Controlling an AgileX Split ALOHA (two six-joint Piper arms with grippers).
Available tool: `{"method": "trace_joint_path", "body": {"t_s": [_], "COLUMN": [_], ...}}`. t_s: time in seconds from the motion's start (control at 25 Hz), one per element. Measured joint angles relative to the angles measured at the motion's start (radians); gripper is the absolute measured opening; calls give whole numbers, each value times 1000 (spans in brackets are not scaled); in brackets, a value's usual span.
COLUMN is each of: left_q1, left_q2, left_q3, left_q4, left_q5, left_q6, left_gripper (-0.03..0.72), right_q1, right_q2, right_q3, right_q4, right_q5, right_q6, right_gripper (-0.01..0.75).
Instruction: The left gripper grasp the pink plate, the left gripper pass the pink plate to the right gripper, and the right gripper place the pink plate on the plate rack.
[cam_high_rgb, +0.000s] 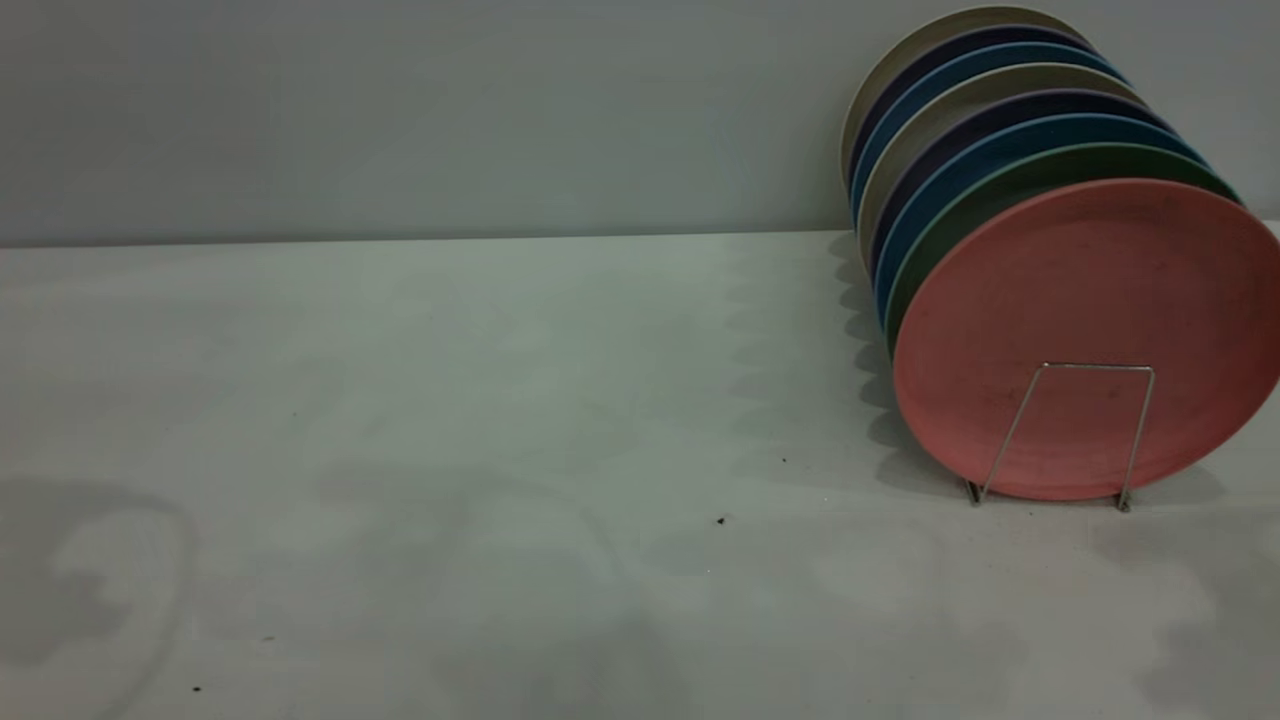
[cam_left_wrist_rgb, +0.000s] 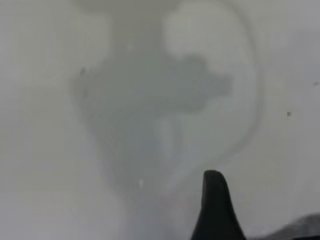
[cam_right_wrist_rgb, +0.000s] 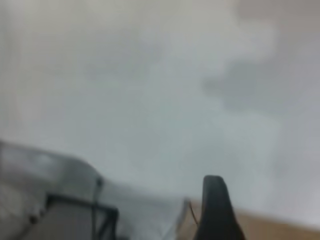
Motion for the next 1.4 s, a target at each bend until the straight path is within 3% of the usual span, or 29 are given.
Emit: {"method": "trace_joint_path", "body": {"t_s": [0.2, 0.48, 1.12, 1.4], "left_q1": [0, 0, 0, 0], "left_q2": [-206, -544, -1237, -1502], "left_q3": [37, 220, 561, 578], "left_q4": [-81, -184, -237, -120], "left_q5": [60, 61, 204, 240], "left_q6": [12, 67, 35, -41], "left_gripper": [543, 543, 543, 543], "right_q1": [0, 0, 0, 0], "right_q2": [-90, -383, -1104, -1330], "right_q3": [0, 16, 424, 529], "right_q4": [-68, -70, -62, -62], "right_q5": [115, 137, 161, 90], "right_q6": [63, 64, 58, 21], "right_gripper": [537, 536, 535, 535]}}
